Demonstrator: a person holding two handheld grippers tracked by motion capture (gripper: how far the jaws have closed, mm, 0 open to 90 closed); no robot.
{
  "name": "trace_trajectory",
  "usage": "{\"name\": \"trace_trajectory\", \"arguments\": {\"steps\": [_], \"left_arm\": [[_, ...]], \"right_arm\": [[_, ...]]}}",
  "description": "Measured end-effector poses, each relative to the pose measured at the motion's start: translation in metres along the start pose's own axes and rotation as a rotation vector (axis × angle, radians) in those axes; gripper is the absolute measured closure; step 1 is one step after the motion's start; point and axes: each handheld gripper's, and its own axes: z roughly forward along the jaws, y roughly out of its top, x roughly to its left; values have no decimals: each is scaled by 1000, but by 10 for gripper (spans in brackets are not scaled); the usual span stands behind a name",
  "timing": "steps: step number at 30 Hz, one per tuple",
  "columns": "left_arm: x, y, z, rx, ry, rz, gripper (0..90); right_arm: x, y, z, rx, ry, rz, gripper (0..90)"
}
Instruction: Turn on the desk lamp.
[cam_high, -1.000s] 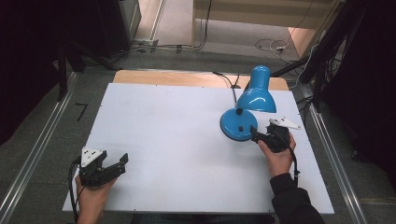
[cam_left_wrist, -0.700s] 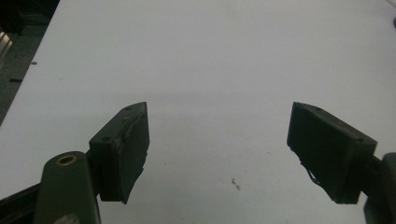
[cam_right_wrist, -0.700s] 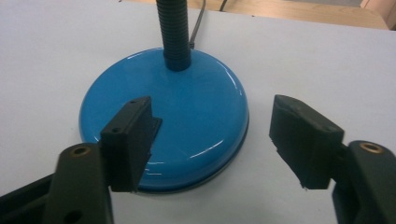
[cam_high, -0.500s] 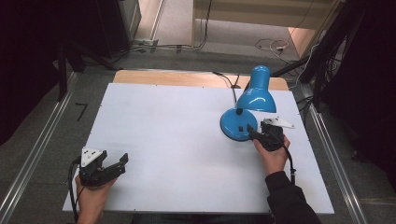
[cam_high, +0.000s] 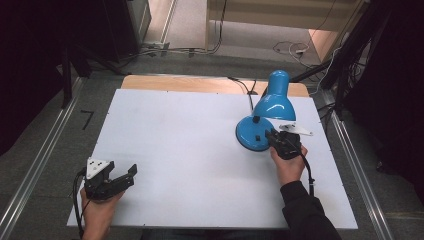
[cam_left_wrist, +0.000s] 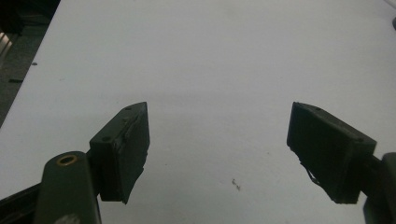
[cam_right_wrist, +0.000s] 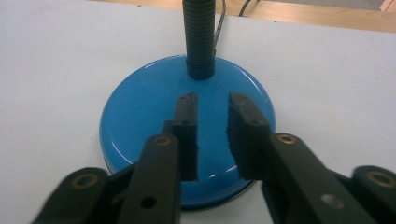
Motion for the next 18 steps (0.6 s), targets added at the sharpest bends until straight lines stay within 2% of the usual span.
{"name": "trace_trajectory", "arguments": {"steps": [3, 6, 18], "left_arm": [[0, 0, 0, 0, 0, 0, 217], [0, 0, 0, -1, 0, 0, 217], [0, 0, 0, -1, -1, 0, 217]], "right_arm": [[-1, 1, 1, -3, 9, 9, 827], [-2, 1, 1, -1, 10, 14, 863], [2, -2, 8, 11, 29, 5, 875]]}}
